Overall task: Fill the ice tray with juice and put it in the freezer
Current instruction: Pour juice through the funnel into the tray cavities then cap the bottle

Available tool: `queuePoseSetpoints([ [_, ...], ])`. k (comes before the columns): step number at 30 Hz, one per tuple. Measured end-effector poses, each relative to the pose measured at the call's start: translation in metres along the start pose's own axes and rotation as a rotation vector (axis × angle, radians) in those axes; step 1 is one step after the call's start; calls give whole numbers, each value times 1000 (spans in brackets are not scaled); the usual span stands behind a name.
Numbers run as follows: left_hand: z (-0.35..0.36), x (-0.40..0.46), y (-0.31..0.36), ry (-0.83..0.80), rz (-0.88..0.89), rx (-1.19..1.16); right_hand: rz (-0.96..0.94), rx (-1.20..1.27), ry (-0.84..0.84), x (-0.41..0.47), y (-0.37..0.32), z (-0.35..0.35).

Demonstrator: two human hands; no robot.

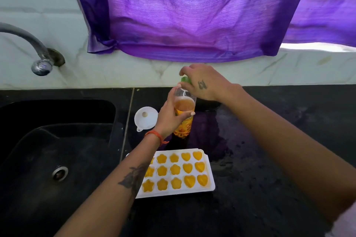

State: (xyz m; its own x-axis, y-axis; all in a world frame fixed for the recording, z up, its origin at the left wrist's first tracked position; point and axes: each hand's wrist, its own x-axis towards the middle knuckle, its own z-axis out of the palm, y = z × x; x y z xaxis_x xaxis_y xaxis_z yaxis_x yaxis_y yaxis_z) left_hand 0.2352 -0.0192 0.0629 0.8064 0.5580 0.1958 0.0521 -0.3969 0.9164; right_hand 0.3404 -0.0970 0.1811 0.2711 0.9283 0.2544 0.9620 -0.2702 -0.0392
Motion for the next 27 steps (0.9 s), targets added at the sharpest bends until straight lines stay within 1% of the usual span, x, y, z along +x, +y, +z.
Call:
queuePoseSetpoints([
  [1,0,0,0,3,-2,6,-25,10,5,0,1,0],
  [3,0,1,1,-1,-17,15,3,-30,65,-3,-2,5],
  [6,0,2,2,-9,-29,11,157,-198,115,-1,-19,18],
  [8,0,0,3,-14,-26,17,274,-197,113,2,-30,18],
  [9,0,-1,4,-22,-29,9,313,-135,101,4,-31,14],
  [11,-2,-1,7,-54,-43,-28,313,51,13,2,-21,1],
  [12,-4,-1,8,-74,-52,-46,307,209,-45,-1,-11,-6],
  [13,-6,-1,7,-91,-64,-64,311,418,-90,-8,0,-11],
  [15,-11,-3,3,-96,-124,-145,366,816,-134,-29,17,-9],
  [16,-13,-7,-1,-73,-184,-210,402,946,-133,-41,22,2],
  [17,-14,-13,-5,-37,-250,-269,445,1017,-119,-51,25,17],
  [19,-13,-26,-14,25,-332,-319,524,1081,-110,-68,21,50],
  [20,-12,-32,-19,15,-349,-311,551,1107,-123,-73,15,65],
  [22,-8,-41,-25,-67,-352,-278,549,1140,-140,-78,3,89],
  [23,-6,-43,-27,-95,-337,-266,526,1137,-130,-78,-1,99],
  [25,-2,-46,-28,-95,-277,-251,495,1095,-87,-73,-5,113],
  [27,-1,-45,-29,-96,-217,-196,506,1034,-31,-65,-5,119],
])
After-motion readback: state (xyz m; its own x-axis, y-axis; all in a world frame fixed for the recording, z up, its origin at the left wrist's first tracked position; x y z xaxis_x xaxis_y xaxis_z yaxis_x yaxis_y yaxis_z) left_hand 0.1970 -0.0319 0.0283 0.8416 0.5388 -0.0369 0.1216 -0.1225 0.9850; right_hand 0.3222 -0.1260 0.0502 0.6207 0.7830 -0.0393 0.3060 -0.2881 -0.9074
